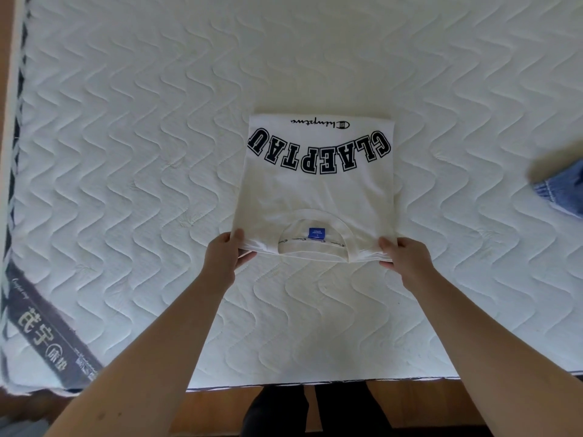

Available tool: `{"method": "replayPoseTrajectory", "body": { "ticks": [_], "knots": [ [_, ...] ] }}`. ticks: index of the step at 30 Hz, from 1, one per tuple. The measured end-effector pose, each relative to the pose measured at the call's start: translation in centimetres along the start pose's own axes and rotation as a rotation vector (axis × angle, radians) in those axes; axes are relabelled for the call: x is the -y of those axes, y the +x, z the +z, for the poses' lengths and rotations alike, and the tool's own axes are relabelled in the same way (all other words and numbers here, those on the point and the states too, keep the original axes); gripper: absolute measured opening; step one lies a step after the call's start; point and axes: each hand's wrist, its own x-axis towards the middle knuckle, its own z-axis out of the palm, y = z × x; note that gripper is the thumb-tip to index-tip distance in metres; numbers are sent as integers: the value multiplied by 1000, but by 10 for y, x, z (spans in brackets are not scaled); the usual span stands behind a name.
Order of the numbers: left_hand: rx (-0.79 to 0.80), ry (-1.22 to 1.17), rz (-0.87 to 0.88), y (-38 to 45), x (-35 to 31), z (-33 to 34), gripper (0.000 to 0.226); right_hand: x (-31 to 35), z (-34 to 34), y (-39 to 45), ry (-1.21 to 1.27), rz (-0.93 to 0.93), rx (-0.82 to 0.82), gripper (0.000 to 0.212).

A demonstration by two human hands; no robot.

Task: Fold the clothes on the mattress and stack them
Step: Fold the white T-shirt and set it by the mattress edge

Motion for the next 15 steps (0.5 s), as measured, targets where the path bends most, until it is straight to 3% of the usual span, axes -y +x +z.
{"method": "replayPoseTrajectory", "body": {
  "ticks": [8,15],
  "knots": [
    [19,-143,122,-80,-69,-16,15,69,-23,-73,288,-67,-18,8],
    [-117,-143,176,-159,-113,-57,14,147,-15,-141,231,-195,108,10]
  ]
}}
